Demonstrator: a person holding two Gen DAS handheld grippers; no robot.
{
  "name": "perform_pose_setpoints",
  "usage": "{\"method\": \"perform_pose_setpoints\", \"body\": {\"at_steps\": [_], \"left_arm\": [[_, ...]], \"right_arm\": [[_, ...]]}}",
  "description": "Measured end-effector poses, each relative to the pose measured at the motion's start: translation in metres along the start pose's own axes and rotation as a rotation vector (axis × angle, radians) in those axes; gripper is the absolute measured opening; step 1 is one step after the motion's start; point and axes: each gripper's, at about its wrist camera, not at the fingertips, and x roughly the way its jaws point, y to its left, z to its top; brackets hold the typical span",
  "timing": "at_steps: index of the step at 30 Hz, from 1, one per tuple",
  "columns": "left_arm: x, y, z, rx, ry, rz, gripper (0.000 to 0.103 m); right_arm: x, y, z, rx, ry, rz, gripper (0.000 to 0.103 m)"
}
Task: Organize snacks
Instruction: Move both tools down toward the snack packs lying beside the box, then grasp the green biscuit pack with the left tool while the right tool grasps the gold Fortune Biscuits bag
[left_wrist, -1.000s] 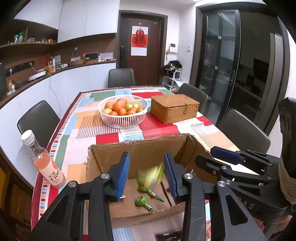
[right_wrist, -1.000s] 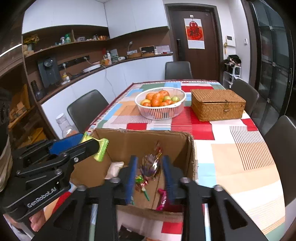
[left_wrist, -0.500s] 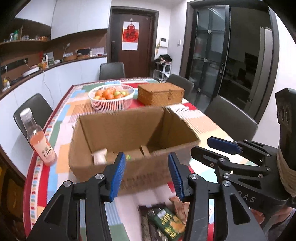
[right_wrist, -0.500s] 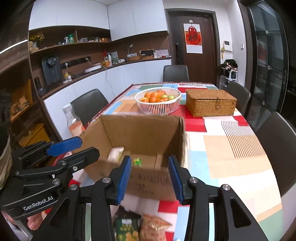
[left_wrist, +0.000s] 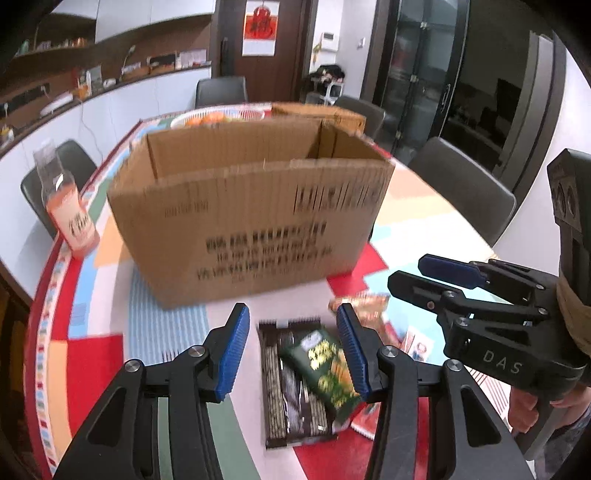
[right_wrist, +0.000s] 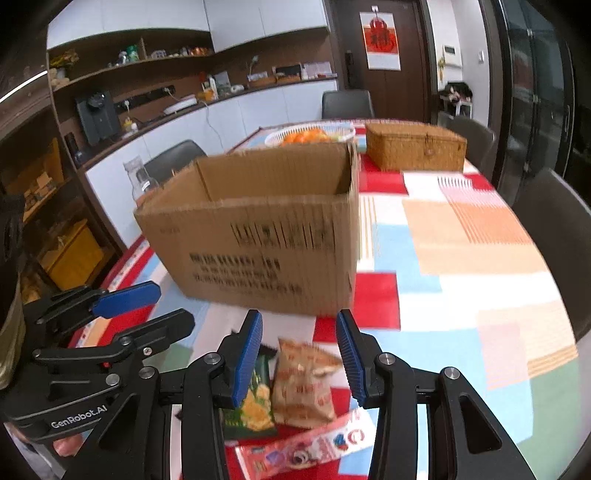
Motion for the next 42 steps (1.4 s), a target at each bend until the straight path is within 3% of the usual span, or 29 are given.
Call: {"method": "perform_pose_setpoints", "body": {"at_steps": [13,32,42], "left_arm": [[0.021,-0.002,-0.029,-0.026,0.102,-0.015,0.048],[0.047,-0.014,-0.026,-0.054,0.169,-0.042,0.048],[0.067,-0.031,-0.023,-0.043,0.187,0.003,0.049]], "right_arm": [[0.035,-0.005,-0.029,0.033,0.133,0.031,0.042],[0.065,-0.018,-0.036,0.058,0.188,0.076,0.042],[0.056,-0.04,-0.043,0.093,0.156,0.065,0.039]]}}
